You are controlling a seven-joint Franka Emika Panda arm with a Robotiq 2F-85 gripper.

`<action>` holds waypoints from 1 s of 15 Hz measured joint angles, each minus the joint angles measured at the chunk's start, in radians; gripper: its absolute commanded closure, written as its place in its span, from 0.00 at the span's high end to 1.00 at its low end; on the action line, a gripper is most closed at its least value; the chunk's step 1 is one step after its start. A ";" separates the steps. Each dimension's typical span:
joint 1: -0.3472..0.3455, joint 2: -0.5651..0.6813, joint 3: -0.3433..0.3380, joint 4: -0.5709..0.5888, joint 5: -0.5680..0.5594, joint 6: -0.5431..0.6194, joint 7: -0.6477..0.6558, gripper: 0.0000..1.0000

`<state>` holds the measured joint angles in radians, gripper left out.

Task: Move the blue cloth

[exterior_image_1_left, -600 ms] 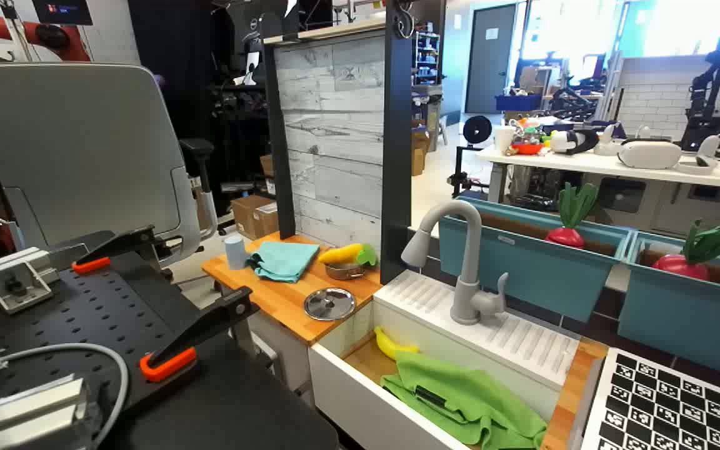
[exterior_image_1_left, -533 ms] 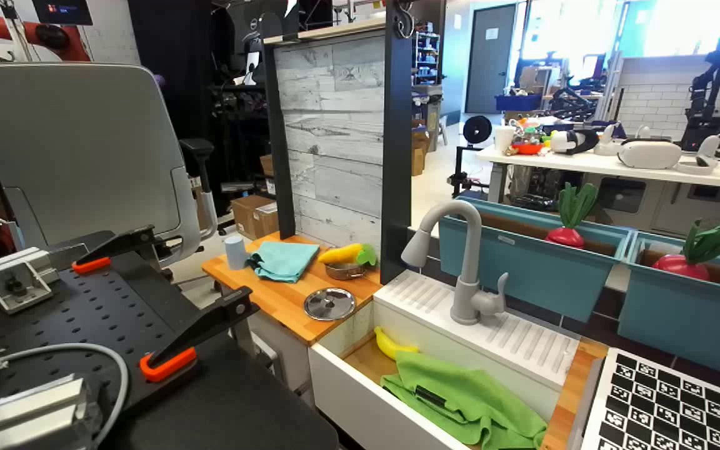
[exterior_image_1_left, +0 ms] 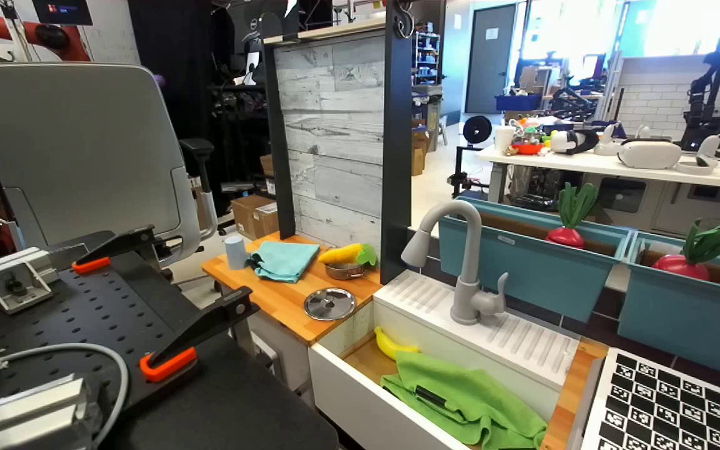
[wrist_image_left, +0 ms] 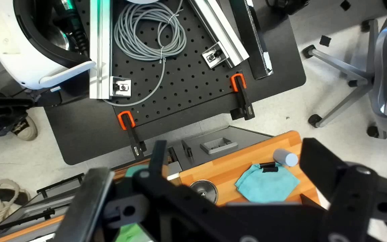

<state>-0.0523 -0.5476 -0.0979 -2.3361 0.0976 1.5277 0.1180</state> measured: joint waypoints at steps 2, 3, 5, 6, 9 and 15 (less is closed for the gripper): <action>0.000 0.000 0.000 0.000 0.000 0.000 0.000 1.00; 0.000 0.000 0.001 0.000 0.000 0.000 0.000 1.00; 0.000 0.005 0.008 -0.002 0.000 0.005 0.016 1.00; 0.000 0.014 0.018 -0.005 0.000 0.021 0.035 1.00; 0.000 0.068 0.057 -0.021 0.004 0.111 0.114 1.00; 0.003 0.242 0.131 -0.066 0.015 0.366 0.280 1.00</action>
<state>-0.0496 -0.3056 0.0327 -2.4022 0.1125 1.8940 0.3977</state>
